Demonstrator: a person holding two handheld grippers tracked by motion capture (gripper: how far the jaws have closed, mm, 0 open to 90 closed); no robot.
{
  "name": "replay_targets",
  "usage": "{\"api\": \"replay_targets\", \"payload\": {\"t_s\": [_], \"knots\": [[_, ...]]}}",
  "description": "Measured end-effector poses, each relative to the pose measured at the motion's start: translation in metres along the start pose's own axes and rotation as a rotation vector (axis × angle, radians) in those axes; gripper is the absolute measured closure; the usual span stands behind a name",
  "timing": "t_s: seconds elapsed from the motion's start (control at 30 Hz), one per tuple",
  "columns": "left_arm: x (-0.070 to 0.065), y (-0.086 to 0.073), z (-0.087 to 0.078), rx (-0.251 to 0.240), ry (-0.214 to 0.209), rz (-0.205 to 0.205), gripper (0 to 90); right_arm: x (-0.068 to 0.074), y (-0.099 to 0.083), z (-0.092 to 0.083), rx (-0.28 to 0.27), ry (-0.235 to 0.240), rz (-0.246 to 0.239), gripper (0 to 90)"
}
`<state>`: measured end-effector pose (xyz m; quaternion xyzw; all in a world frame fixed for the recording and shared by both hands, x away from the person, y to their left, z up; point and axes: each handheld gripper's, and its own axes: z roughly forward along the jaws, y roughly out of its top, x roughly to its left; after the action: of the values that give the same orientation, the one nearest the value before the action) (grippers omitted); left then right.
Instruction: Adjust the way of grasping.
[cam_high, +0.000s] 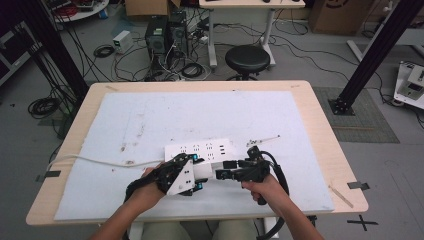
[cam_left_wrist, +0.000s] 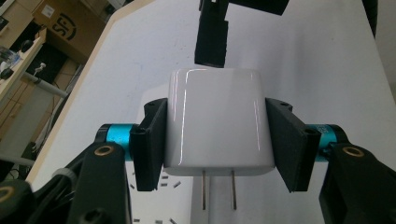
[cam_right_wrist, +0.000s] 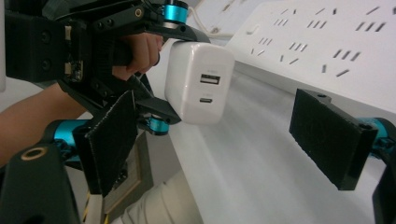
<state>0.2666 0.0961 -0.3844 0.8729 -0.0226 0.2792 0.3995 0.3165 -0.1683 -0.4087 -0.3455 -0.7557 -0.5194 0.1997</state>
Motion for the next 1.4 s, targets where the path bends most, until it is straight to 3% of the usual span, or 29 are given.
{"api": "replay_targets", "payload": {"t_s": [0.2,0.6,0.8,1.4], "knots": [[-0.002,0.003,0.002,-0.004,-0.001,0.014,42.5,-0.002,0.003,0.007,0.011,0.027,0.044,15.7],[-0.005,0.008,0.006,-0.02,-0.004,0.021,42.5,-0.003,0.006,0.017,0.03,0.047,0.061,16.9],[-0.006,0.01,0.006,-0.028,-0.001,0.03,42.5,-0.005,0.007,0.021,0.026,0.091,0.061,28.5],[-0.007,0.012,0.005,-0.042,0.009,0.036,42.5,-0.006,0.006,0.023,0.026,0.139,0.035,56.1]]}}
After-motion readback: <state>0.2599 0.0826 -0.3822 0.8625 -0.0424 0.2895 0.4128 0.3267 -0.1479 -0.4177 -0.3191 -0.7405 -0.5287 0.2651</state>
